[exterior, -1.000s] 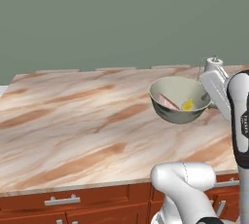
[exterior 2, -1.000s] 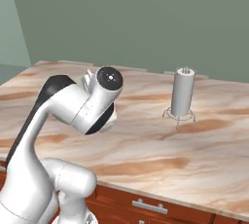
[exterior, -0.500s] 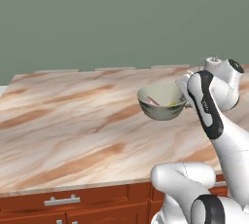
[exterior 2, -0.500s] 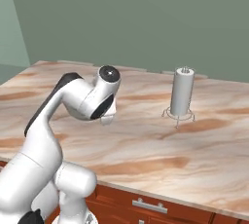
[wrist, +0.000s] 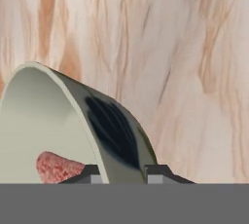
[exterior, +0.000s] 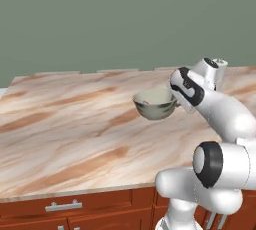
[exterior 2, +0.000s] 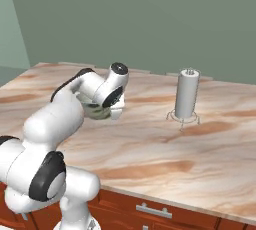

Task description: The microwave is finished heating the steak and lemon wedge. Take the bowl containing the food and place it on the dining counter.

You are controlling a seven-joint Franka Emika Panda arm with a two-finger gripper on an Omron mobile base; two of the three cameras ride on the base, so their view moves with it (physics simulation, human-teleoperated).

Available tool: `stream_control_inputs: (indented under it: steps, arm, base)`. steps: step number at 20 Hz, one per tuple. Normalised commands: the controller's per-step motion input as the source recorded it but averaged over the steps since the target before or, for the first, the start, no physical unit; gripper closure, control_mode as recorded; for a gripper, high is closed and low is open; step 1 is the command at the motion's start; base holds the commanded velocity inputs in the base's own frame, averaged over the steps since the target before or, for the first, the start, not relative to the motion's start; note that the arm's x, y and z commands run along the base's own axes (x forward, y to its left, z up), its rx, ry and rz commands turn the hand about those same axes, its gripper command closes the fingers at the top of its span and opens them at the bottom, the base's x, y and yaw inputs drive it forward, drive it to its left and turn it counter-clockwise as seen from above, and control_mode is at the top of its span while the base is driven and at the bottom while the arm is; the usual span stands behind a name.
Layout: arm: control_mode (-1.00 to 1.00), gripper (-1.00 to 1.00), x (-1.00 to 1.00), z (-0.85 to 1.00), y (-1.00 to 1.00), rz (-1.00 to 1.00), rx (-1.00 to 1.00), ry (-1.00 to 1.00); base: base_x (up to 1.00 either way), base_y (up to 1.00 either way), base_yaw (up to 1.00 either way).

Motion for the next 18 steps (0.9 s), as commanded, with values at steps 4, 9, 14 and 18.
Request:
stream_control_inputs:
  steps: [4,9,14,18]
  arm:
    - [-1.0,1.0,0.93,-0.77,0.0,0.0,-0.06,0.0]
    - [-1.0,1.0,0.85,-0.79,0.0,0.0,-0.04,0.0]
    - [-1.0,1.0,0.75,-0.66,0.0,0.0,-0.03,-0.07]
    - [-1.0,-1.0,0.35,-0.39,0.0,0.0,-0.06,-0.11]
  base:
    - [0.0,0.0,0.0]
    - [0.0,0.0,0.0]
    - [0.0,0.0,0.0]
    - [0.0,0.0,0.0]
